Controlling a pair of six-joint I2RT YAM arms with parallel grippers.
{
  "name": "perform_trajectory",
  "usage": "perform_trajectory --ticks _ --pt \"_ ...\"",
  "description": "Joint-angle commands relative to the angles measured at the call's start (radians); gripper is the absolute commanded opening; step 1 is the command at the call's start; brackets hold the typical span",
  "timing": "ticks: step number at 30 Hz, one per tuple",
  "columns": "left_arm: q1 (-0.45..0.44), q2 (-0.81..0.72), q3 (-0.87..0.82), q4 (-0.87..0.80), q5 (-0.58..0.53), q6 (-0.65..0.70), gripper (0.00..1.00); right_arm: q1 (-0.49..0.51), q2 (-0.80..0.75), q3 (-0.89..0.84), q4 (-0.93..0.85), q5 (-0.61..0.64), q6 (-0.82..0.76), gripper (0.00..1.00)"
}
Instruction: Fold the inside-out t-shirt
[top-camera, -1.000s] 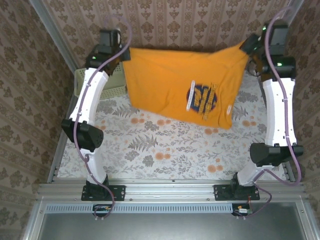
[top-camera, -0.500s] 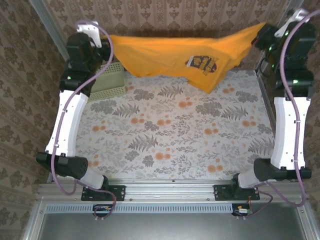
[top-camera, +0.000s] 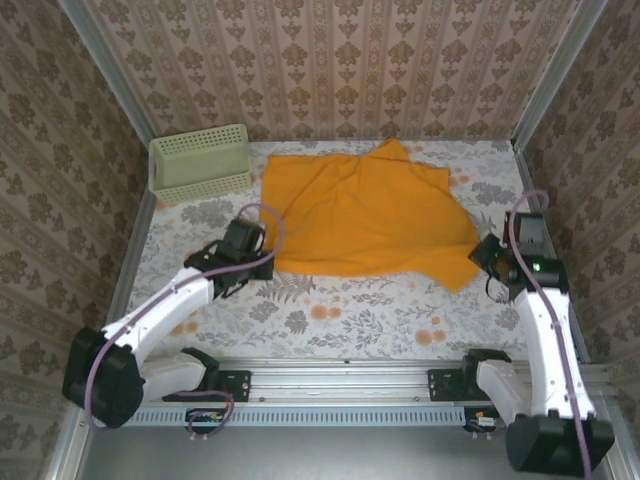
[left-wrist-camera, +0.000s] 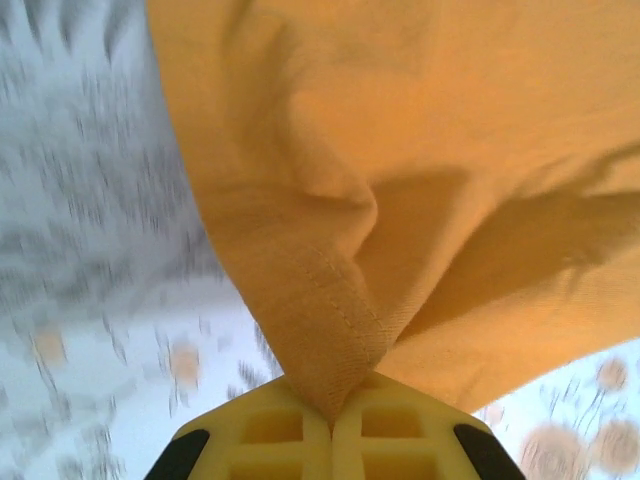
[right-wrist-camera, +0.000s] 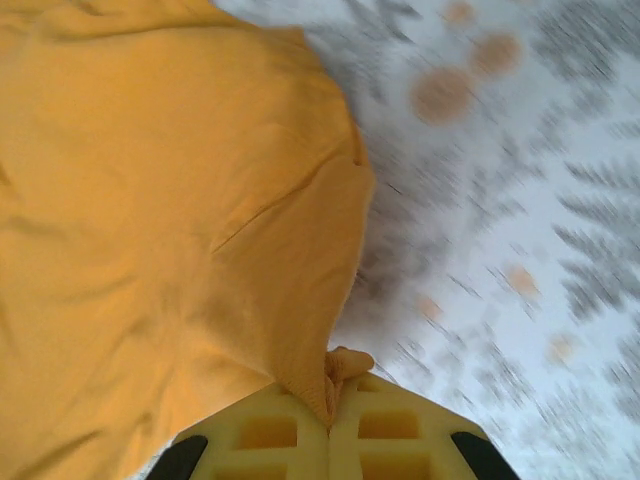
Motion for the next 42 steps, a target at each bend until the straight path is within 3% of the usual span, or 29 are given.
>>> perform_trajectory --ticks 1,6,15,23,29,32,42 --pt "-0.027 -0.047 -0.083 -0.091 -0.015 -0.205 0.0 -0.045 -0.128 -0.068 -0.161 -0.003 0.08 0.0" --pt "-0.107 -0.113 -0.108 -0.188 -0.091 -0.29 0.0 -0.05 -0.253 -0.059 -0.306 0.023 0.184 0.0" --pt "-0.134 -0.28 -0.154 -0.248 -0.167 -0.356 0.0 -0.049 -0.435 -0.067 -0.472 0.033 0.346 0.0" --pt "-0.204 -0.228 -0.11 -0.296 -0.24 -0.363 0.0 -0.049 -0.462 -0.039 -0.51 0.096 0.341 0.0" --pt "-0.16 -0.006 0.08 -0.218 -0.262 -0.207 0.03 -0.049 -0.288 -0.028 -0.302 0.08 0.252 0.0" --pt "-0.091 0.119 0.194 -0.197 -0.253 -0.129 0.03 -0.047 -0.144 0.003 -0.183 0.067 0.209 0.0" --pt "0.056 0.498 0.501 -0.187 -0.201 -0.017 0.07 0.013 0.344 0.198 0.087 0.122 0.135 0.0"
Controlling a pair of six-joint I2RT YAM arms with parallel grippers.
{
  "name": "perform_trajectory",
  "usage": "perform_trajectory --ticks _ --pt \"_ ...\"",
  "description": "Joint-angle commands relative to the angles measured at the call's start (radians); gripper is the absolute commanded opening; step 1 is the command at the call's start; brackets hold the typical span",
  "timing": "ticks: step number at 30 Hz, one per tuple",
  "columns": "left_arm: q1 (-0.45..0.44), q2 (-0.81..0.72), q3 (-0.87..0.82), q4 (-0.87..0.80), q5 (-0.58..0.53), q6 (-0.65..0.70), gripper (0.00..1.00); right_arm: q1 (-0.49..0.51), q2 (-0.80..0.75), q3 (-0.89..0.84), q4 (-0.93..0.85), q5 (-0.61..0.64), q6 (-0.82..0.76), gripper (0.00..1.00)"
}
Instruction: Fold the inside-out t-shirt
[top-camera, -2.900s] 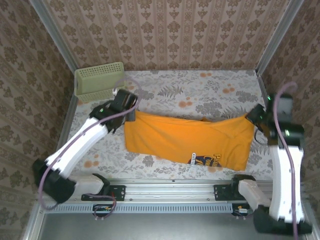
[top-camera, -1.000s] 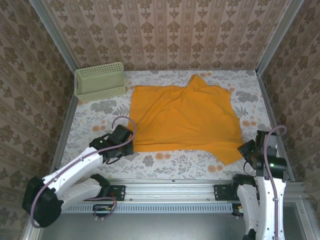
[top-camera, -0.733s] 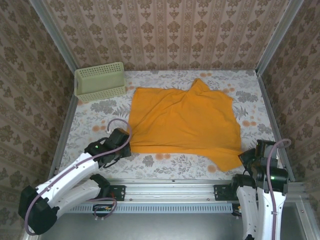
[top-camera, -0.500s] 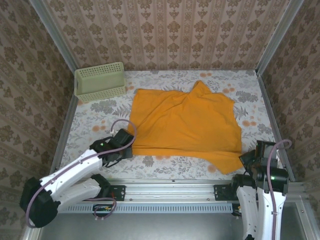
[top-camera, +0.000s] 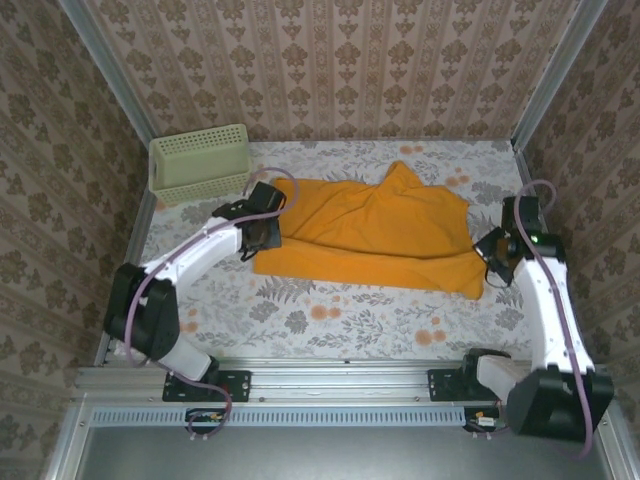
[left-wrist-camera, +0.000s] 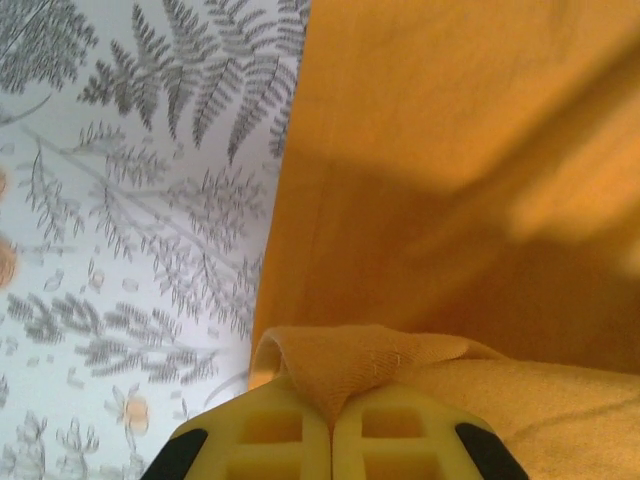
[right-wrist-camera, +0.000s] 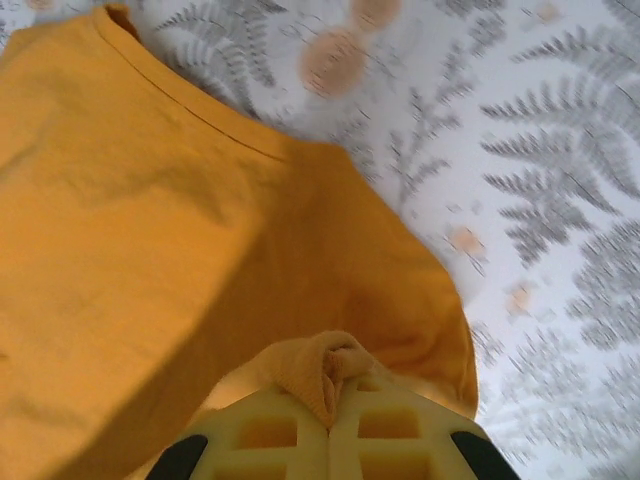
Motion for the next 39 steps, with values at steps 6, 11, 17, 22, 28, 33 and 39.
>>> perform_trajectory --ticks 6,11,17,22,28,33,39 --pt "0.059 0.188 0.157 -0.027 0.029 0.067 0.36 0.023 0.266 0.164 0.186 0.027 -0.05 0.13" --pt "0.066 0.197 0.224 -0.058 -0.002 0.076 0.63 0.023 0.371 0.278 0.141 0.066 -0.094 0.62" --pt "-0.032 -0.008 0.042 0.0 -0.042 0.065 0.66 0.09 0.24 0.203 0.101 0.09 -0.169 0.73" --pt "-0.135 -0.059 -0.12 0.156 0.091 0.035 0.65 0.144 0.097 -0.042 0.143 0.002 -0.138 0.72" --pt "-0.087 0.073 -0.176 0.277 0.194 0.01 0.63 0.155 0.104 -0.223 0.253 -0.12 -0.093 0.72" --pt "-0.016 0.105 -0.236 0.306 0.217 -0.022 0.64 0.155 0.245 -0.231 0.308 -0.133 -0.074 0.71" --pt "0.036 0.046 -0.369 0.308 0.192 -0.038 0.65 0.083 0.336 -0.227 0.298 -0.031 0.001 0.68"
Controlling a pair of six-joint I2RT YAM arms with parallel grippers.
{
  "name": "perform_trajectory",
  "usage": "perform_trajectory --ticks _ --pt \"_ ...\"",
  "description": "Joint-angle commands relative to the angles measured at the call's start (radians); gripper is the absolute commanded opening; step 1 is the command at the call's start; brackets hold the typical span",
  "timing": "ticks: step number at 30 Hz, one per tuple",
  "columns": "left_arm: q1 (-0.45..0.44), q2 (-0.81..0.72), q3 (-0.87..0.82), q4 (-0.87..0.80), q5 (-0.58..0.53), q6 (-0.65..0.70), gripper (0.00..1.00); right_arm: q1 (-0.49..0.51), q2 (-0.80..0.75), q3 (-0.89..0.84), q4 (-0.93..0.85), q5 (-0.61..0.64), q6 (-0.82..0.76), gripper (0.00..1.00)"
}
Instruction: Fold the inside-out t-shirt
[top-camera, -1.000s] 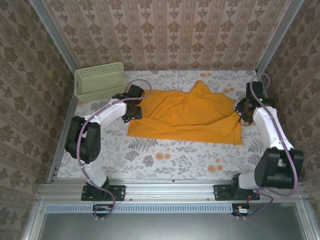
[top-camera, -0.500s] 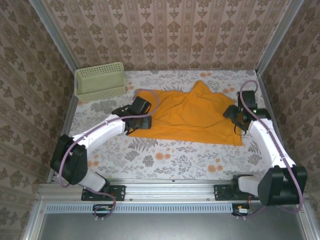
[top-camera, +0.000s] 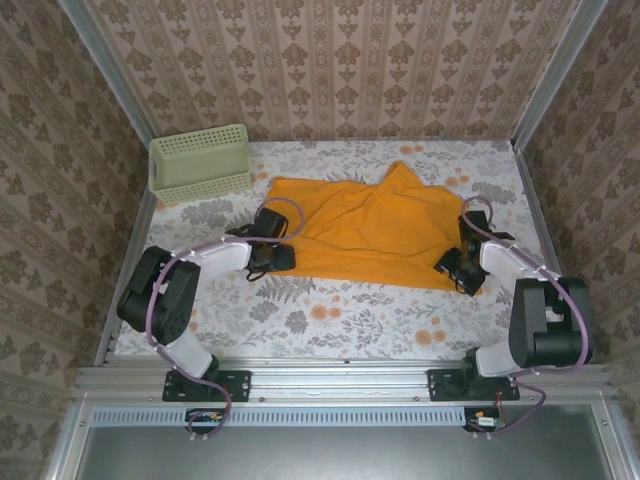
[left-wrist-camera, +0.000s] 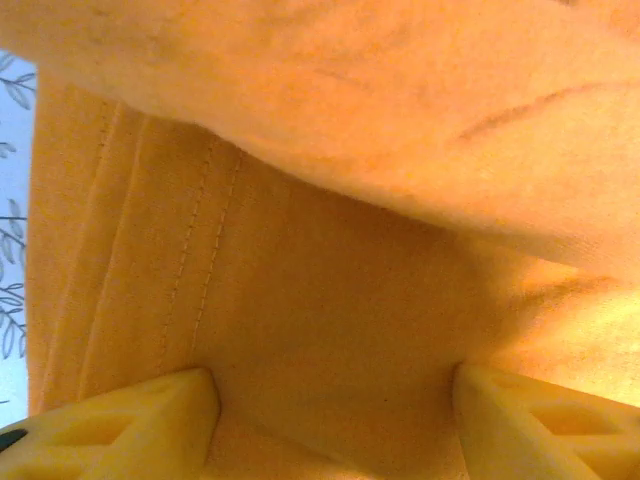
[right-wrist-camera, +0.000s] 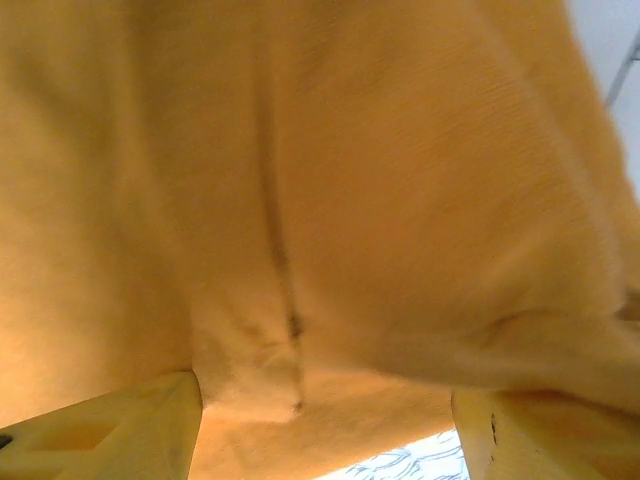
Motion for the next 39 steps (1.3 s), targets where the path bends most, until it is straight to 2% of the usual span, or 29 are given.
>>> perform_trajectory --ticks 1,8,14,22,29,34,39 --pt "0.04 -0.029 -0.097 -0.043 -0.004 -0.031 0.65 -0.038 0.001 0.012 0.007 0.085 0.053 0.68" --pt "0.118 -0.111 -0.171 -0.046 -0.024 -0.019 0.66 -0.038 -0.048 0.061 -0.097 0.243 0.006 0.64" --pt "0.118 -0.128 -0.153 -0.036 0.011 -0.004 0.66 0.012 -0.188 0.037 -0.163 0.158 -0.005 0.61" --pt "0.131 -0.101 -0.132 -0.038 -0.026 0.005 0.66 0.07 -0.345 -0.152 -0.161 0.089 0.147 0.5" --pt "0.146 -0.081 -0.14 -0.002 -0.027 0.003 0.66 0.078 -0.227 -0.153 -0.091 0.085 0.153 0.46" --pt "0.15 -0.079 -0.149 0.001 -0.028 -0.003 0.67 0.081 -0.136 -0.132 -0.035 0.083 0.152 0.39" --pt "0.154 -0.08 -0.151 -0.003 -0.037 -0.002 0.67 0.095 -0.091 -0.119 -0.026 0.111 0.15 0.22"
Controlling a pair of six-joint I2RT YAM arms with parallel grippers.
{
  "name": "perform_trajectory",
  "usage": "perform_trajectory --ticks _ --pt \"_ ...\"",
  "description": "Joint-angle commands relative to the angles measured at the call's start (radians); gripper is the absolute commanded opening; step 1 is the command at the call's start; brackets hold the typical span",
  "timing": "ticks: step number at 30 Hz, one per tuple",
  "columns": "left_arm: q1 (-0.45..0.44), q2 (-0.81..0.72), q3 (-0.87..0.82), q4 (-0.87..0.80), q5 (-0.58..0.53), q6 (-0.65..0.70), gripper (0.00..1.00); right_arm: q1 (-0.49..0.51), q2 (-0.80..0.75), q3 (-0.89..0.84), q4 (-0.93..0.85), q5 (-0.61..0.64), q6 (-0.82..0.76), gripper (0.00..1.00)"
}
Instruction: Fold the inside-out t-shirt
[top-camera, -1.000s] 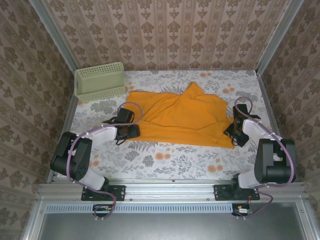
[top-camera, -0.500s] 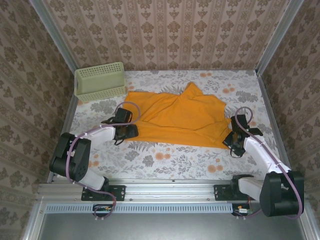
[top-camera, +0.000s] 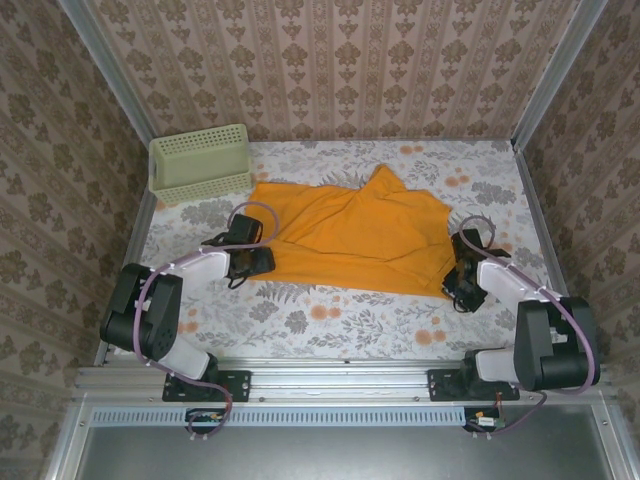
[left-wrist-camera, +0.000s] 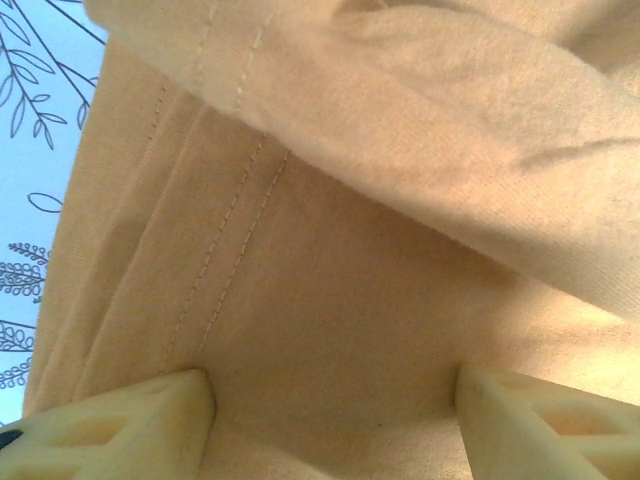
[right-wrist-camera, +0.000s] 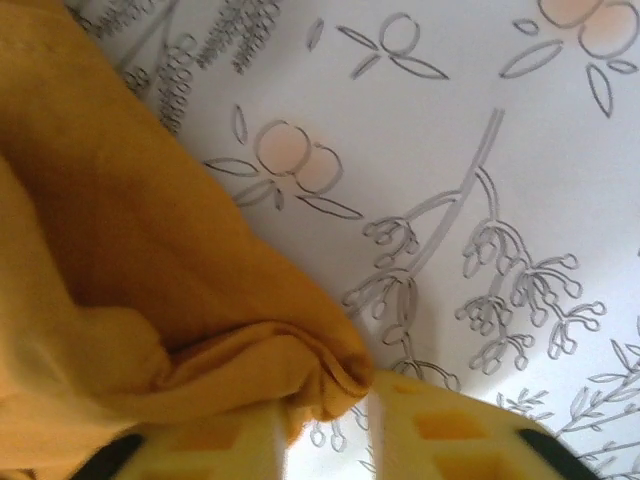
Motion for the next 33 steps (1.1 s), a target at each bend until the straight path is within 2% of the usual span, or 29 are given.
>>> perform_trajectory --ticks 1,3,6,12,20,22,24,28,33 --pt "0.02 0.032 -0.025 -0.049 -0.03 0.001 0.67 0.007 0.018 0.018 0.003 0.036 0.01 0.17" --pt "0.026 0.031 -0.031 -0.053 -0.039 -0.001 0.67 0.007 -0.002 0.03 -0.034 0.104 0.006 0.09" --pt "0.036 0.021 -0.047 -0.049 -0.044 -0.006 0.67 0.007 -0.051 0.046 -0.083 0.192 0.0 0.04" --pt "0.043 0.009 -0.058 -0.051 -0.05 -0.005 0.67 0.008 -0.137 0.087 -0.172 0.301 -0.019 0.03" --pt "0.041 0.011 -0.058 -0.054 -0.041 -0.001 0.67 0.007 -0.149 0.091 -0.197 0.333 -0.041 0.27" --pt "0.041 0.005 -0.06 -0.057 -0.041 -0.004 0.67 0.007 -0.156 0.096 -0.205 0.346 -0.041 0.39" --pt "0.041 -0.004 -0.058 -0.059 -0.033 -0.005 0.67 0.007 -0.174 0.107 -0.21 0.344 -0.05 0.42" --pt "0.014 -0.045 -0.024 -0.112 -0.02 -0.003 0.67 0.037 -0.223 0.108 -0.153 0.202 -0.107 0.49" --pt "-0.061 -0.131 0.089 -0.188 -0.015 0.011 0.69 0.149 -0.177 0.156 -0.032 0.009 -0.17 0.56"
